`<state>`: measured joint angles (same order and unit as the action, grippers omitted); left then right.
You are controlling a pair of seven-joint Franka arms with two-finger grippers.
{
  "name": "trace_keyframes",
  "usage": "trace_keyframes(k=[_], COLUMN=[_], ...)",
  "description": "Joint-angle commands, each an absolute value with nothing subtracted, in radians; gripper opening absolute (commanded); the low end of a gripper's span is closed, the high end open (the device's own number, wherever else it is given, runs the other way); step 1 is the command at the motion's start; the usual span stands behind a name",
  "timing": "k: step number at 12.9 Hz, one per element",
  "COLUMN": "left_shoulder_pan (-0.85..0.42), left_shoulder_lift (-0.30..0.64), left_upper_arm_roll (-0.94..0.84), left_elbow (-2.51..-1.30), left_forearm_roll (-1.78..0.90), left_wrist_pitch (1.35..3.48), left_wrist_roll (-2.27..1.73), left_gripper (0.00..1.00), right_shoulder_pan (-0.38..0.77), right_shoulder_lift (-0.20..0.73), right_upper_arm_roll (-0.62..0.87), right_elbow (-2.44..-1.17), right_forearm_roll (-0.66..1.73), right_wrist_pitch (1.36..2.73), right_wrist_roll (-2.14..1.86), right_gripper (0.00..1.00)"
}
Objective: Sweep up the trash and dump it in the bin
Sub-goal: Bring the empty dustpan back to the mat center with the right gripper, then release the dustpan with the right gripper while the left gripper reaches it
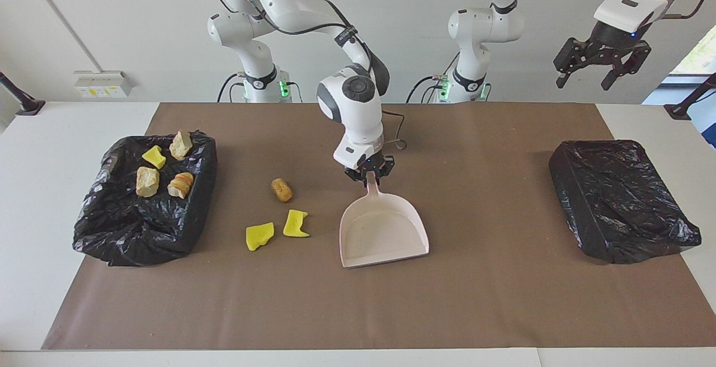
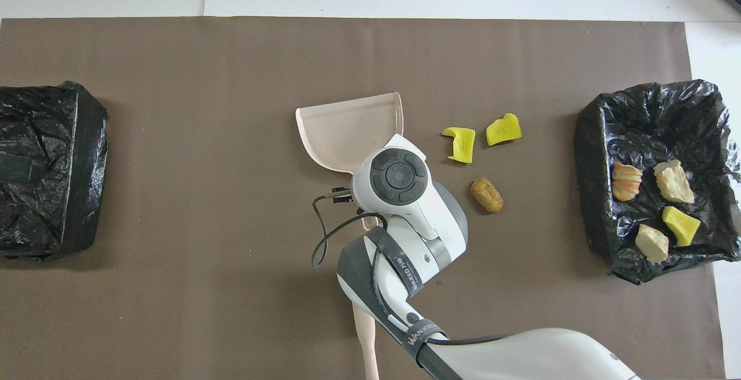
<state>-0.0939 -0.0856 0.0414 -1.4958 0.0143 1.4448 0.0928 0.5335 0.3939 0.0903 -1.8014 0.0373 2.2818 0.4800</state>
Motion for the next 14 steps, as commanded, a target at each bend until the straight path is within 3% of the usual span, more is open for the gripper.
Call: trace_keyframes(k=[1,5,10,12,14], left_shoulder_pan=[-0.101,-0.113,-0.242,-0.325,-0.377], left_shoulder_lift=[-0.078,-0.058,-0.026,0.015,0.031], left_upper_arm_roll=[0.038,0.015,0.011,0.011,0.011], left_elbow=[-1.473,-1.471,-1.546,-1.584,-1.621], left_forearm_roll=[0.025,0.021,0.018,0.018,0.018], left_wrist_pitch=[1.431,1.471,1.596,1.667,1.741], left_wrist_roll=[0.095,0.094,-0.004,-0.107,-0.175], left_gripper=[1.00,1.00,1.00,1.00,1.00], right_shoulder_pan=[0.534,0.492,0.520,0.554,0.575], right_shoulder_lift=[0.370,0.212,0.008,-0.073,-0.177], right_upper_arm_roll=[0.086,0.086,0.087,0.087,0.089], right_elbow=[-1.790,-1.792,-1.876,-1.998,-2.165], right_forearm_roll=[0.058,0.064,0.067,0.162,0.228], right_wrist_pitch=[2.188,1.927,1.649,1.652,1.750], right_wrist_roll=[0.440,0.439,0.442,0.446,0.443], right_gripper=[1.00,1.00,1.00,1.00,1.00])
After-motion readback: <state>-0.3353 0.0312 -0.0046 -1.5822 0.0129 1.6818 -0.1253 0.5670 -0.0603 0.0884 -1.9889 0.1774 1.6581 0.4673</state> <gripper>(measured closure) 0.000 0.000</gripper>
